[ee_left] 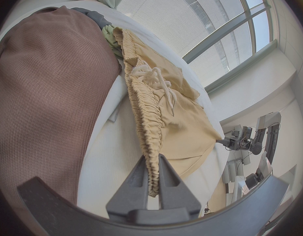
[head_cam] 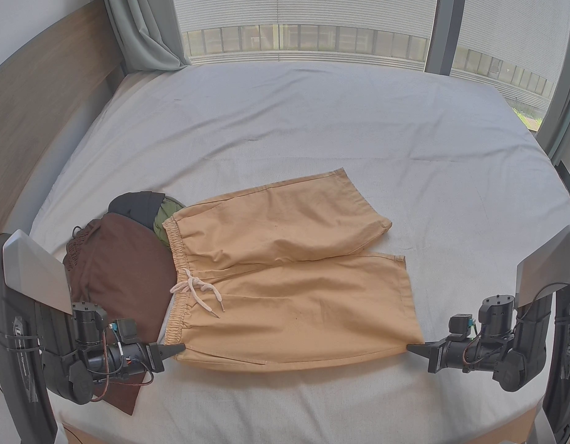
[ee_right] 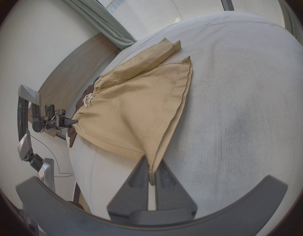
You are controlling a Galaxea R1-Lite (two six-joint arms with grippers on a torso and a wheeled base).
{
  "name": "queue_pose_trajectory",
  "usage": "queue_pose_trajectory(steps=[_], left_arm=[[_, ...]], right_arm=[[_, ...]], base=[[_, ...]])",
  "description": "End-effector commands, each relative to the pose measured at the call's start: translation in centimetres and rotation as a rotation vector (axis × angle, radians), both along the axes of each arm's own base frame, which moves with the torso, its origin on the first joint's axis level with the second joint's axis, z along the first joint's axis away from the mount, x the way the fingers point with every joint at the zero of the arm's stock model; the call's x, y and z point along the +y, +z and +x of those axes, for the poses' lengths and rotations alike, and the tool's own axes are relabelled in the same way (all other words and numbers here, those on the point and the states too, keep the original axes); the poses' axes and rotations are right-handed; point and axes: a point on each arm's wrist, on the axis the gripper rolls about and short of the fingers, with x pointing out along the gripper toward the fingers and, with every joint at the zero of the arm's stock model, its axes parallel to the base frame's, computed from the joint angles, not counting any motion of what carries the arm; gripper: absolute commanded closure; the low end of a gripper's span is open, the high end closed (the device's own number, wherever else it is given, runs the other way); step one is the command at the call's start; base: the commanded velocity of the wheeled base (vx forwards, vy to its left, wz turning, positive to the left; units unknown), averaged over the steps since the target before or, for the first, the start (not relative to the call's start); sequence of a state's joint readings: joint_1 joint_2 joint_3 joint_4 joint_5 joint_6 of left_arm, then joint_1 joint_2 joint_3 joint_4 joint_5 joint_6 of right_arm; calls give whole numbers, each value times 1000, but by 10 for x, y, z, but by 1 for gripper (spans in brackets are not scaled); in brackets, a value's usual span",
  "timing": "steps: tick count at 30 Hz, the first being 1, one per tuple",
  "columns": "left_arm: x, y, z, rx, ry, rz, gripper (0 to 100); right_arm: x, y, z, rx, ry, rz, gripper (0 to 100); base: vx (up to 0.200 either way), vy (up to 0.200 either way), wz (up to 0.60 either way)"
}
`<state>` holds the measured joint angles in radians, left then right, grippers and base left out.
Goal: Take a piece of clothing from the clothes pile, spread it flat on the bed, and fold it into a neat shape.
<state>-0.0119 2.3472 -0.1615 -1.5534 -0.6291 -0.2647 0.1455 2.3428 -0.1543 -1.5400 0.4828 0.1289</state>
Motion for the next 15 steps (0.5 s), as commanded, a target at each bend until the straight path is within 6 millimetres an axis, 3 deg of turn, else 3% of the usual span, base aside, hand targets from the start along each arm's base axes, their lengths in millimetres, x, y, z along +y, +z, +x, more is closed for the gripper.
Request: queue_pose_trajectory(steps=[1, 12, 13, 15], left_arm=[[0, -2, -7, 28, -3, 4, 100], [0, -3, -12, 42, -11, 9, 100], [0, -3, -12, 42, -11, 9, 0], [0, -2, -9, 21, -25, 15, 0]], right_arm=[[-1, -1, -6, 16, 9, -16, 100], [-2, -1, -12, 30, 15, -25, 100], [-2, -1, -12, 30, 15, -25, 0], [-1, -1, -13, 28, 20, -29, 0]], base=[[0, 0, 0], [0, 0, 0], [0, 0, 0], [0, 0, 0]])
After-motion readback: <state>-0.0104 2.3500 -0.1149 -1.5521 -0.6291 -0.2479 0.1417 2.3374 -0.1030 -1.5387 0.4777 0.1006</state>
